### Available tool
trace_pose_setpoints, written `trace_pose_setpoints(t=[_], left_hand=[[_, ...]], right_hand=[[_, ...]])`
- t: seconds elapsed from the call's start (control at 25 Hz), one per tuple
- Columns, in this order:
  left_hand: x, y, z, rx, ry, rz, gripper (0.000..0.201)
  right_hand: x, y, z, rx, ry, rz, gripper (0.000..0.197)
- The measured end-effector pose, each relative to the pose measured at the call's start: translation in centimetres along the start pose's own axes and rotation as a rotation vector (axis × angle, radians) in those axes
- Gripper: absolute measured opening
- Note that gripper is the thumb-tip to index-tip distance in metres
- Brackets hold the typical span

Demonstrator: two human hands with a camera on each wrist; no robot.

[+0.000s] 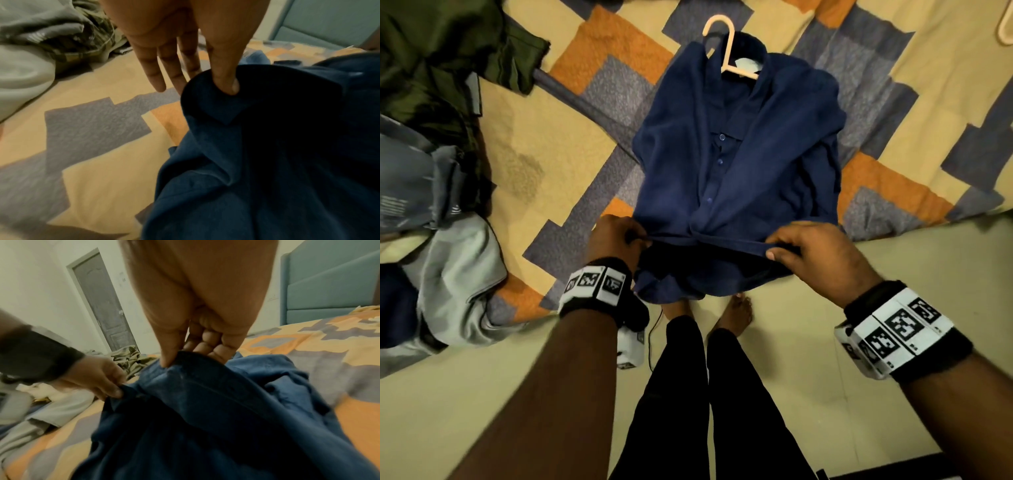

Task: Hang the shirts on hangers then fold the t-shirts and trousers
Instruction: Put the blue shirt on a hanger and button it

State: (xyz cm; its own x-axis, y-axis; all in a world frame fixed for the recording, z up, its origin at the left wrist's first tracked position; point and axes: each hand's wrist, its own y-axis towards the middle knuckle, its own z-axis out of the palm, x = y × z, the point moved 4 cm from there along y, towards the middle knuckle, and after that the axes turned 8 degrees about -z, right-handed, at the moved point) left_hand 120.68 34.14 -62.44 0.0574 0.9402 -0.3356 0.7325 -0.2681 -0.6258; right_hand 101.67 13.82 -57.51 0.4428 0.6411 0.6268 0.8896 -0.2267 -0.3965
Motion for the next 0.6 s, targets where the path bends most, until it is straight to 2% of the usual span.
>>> trace_pose_setpoints(t=[0.04, 0.12, 0.2, 0.28, 0.36, 0.44, 0.52, 0.6], left_hand=[[-0.1, 0.8, -0.1, 0.015, 0.016, -0.077, 0.007], [-1.2, 1.9, -0.9, -0.053, 0.037, -0.176, 0.005], [-2.3, 2.2, -1.8, -0.144, 0.015, -0.262, 0.008], [-2.3, 2.0, -1.4, -0.153, 0.015, -0.325, 0.012], [-2.0, 1.5, -0.3, -0.1, -0.117, -0.391, 0.008], [-2.1, 0.9, 0.6, -0.038, -0.392, -0.49, 0.011], [-3.4, 0.2, 0.8, -0.061, -0.509, -0.469, 0.016], [-5.7, -1.4, 0.3, -0.073, -0.384, -0.3, 0.019]], right_hand=[[0.9, 0.0, 0.1, -0.063, 0.01, -0.027, 0.006], [2.6, 0.5, 0.9, -0.129, 0.049, -0.001, 0.005], [3.9, 1.2, 2.2, -0.102, 0.107, 0.066, 0.008], [4.6, 1.8, 3.7, -0.042, 0.142, 0.119, 0.012], [5.2, 2.0, 5.1, -0.028, 0.163, 0.157, 0.008], [5.2, 1.9, 6.2, -0.042, 0.212, 0.216, 0.007], [4.3, 1.5, 6.3, -0.085, 0.303, 0.289, 0.012], [3.2, 1.1, 5.3, -0.153, 0.404, 0.334, 0.022]])
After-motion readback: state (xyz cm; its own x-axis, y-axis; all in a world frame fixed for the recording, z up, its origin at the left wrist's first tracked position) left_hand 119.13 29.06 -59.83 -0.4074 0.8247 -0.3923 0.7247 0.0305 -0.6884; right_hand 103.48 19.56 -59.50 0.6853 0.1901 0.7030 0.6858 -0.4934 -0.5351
